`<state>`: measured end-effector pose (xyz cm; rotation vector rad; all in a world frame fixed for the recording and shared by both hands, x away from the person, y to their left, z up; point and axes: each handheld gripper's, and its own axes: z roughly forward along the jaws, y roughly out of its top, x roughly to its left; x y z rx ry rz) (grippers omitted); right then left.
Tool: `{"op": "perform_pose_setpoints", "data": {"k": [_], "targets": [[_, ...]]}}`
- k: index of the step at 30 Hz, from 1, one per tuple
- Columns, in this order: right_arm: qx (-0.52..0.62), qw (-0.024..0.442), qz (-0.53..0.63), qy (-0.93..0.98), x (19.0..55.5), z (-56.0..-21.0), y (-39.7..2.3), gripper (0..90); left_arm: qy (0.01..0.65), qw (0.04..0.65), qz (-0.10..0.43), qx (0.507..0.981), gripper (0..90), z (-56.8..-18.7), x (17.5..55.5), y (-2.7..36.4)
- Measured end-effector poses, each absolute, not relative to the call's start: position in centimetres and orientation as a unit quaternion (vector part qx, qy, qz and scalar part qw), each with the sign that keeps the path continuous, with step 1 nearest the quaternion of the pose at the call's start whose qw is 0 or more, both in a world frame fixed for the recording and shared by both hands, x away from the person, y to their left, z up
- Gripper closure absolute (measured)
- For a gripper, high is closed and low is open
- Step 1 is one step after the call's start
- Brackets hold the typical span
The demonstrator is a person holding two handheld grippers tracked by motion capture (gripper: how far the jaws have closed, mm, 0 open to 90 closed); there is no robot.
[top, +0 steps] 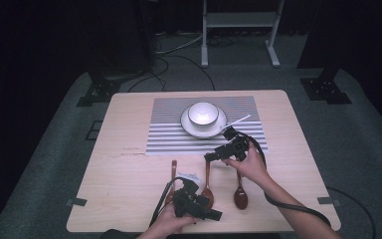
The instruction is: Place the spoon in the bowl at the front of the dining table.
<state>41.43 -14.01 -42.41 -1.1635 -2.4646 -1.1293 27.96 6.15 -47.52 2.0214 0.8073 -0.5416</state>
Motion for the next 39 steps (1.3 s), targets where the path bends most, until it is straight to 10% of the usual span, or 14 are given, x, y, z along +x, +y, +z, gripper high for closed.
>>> {"op": "perform_pose_setpoints", "data": {"k": [39], "targets": [[-0.425, 0.102, -0.361, -0.824, 41.8, -43.4, -12.7, 75.4, 0.334, 0.443, -0.21, 0.805, 5.3, -47.2, 28.3, 6.8]]}}
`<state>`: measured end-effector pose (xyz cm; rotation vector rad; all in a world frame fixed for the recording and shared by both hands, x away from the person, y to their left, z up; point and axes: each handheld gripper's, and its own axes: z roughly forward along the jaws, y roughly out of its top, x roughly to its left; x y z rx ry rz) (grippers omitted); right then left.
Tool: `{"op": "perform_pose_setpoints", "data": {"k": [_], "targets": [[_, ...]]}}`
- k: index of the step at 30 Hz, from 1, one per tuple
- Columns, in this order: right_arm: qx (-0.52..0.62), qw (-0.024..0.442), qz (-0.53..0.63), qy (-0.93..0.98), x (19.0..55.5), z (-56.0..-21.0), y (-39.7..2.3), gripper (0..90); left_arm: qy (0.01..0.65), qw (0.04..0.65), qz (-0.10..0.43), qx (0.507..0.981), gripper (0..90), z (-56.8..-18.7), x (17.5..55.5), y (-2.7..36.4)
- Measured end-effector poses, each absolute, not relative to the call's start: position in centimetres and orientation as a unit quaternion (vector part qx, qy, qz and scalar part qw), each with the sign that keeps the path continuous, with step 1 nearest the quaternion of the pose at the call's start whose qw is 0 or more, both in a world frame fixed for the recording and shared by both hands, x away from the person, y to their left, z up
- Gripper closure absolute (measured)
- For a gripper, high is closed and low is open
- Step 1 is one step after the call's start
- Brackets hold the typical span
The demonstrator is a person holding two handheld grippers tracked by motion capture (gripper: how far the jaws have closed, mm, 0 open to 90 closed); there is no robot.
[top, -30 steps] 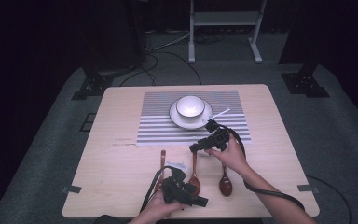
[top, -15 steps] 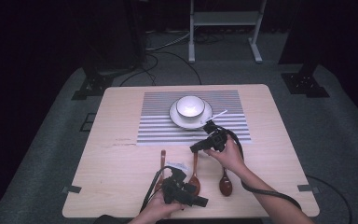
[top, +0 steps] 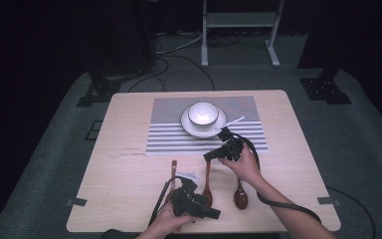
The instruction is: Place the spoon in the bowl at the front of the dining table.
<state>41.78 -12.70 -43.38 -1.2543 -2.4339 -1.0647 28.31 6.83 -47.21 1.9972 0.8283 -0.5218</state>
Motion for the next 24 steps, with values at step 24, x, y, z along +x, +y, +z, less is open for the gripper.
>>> {"op": "perform_pose_setpoints", "data": {"k": [24], "targets": [[-0.45, 0.165, -0.438, -0.761, 43.5, -39.1, -16.6, 83.4, 0.343, 0.468, -0.19, 0.792, 5.3, -46.4, 28.7, 8.1]]}}
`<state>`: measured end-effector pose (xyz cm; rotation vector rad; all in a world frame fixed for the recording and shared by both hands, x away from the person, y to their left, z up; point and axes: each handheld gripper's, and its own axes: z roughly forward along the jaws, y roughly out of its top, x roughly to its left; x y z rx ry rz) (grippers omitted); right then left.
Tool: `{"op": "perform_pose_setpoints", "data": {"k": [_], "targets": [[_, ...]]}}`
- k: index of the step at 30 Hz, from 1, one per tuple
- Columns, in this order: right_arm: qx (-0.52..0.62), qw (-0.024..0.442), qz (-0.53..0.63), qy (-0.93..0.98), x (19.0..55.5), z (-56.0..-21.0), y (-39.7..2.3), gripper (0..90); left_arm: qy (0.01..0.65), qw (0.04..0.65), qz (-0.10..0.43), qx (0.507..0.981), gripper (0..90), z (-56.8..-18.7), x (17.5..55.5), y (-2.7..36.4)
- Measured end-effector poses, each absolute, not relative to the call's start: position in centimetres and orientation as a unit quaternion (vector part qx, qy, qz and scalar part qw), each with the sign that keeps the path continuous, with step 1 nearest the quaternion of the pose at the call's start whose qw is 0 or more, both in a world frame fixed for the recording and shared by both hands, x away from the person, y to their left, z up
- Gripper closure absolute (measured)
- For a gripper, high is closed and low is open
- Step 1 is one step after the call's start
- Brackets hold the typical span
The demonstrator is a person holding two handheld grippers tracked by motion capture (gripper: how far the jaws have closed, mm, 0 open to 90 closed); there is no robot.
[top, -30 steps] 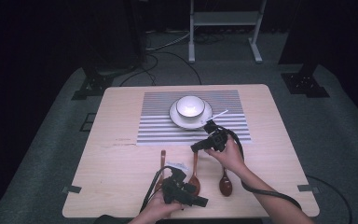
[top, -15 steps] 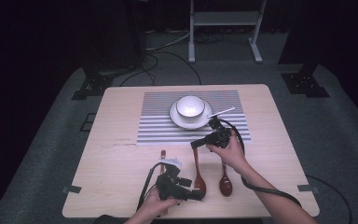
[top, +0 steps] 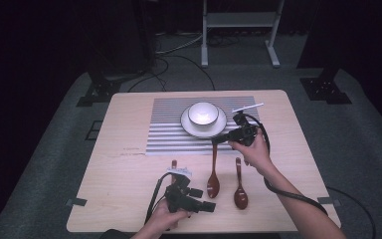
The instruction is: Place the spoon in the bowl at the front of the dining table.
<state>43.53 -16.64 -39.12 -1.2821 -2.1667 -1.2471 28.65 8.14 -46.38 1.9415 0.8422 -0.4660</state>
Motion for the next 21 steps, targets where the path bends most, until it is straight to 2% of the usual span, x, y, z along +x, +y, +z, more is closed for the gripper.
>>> {"op": "perform_pose_setpoints", "data": {"k": [21], "targets": [[-0.495, 0.111, -0.472, -0.721, 46.3, -36.1, -19.5, 83.3, 0.344, 0.463, -0.182, 0.796, 5.3, -46.5, 28.7, 8.3]]}}
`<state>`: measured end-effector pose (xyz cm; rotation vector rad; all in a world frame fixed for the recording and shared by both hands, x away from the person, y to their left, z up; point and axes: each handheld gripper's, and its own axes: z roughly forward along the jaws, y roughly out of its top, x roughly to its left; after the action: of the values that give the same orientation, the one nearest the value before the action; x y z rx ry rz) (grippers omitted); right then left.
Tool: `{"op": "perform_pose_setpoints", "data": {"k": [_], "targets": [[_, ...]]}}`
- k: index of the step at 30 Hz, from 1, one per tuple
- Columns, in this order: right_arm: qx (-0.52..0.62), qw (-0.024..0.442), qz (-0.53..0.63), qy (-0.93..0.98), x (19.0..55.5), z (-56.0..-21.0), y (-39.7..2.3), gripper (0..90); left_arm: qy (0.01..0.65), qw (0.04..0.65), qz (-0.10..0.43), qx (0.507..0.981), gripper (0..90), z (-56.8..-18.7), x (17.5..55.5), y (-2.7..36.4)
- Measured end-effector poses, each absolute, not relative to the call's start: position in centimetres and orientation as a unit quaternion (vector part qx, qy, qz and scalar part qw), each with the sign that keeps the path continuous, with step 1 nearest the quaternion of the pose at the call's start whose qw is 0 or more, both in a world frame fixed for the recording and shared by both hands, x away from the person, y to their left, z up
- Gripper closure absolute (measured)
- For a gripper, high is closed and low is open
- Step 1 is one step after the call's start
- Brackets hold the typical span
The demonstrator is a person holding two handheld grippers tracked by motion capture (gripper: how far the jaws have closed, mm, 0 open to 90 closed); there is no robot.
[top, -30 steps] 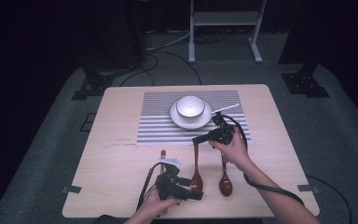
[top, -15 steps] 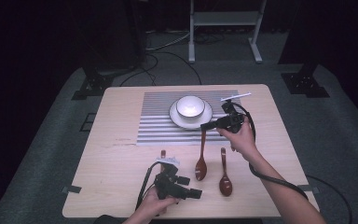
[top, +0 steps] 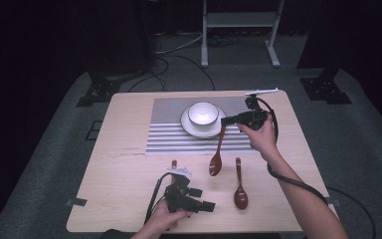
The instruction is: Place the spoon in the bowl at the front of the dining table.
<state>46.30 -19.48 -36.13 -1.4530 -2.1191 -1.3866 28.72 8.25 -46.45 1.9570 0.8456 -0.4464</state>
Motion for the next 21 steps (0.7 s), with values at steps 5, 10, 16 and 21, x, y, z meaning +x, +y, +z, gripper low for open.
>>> {"op": "perform_pose_setpoints", "data": {"k": [5, 10, 16, 21], "targets": [[-0.506, 0.1, -0.48, -0.71, 47.1, -35.5, -19.9, 83.3, 0.345, 0.463, -0.18, 0.796, 5.3, -46.5, 28.7, 8.3], [-0.512, 0.084, -0.484, -0.705, 47.5, -35.0, -20.1, 83.3, 0.342, 0.463, -0.18, 0.798, 5.3, -46.5, 28.7, 8.2], [-0.526, 0.075, -0.493, -0.689, 48.5, -34.6, -20.4, 83.3, 0.342, 0.463, -0.178, 0.798, 5.3, -46.5, 28.7, 8.3], [-0.539, 0.058, -0.502, -0.674, 49.4, -33.7, -20.3, 83.3, 0.342, 0.465, -0.179, 0.797, 5.3, -46.4, 28.7, 8.3]]}}
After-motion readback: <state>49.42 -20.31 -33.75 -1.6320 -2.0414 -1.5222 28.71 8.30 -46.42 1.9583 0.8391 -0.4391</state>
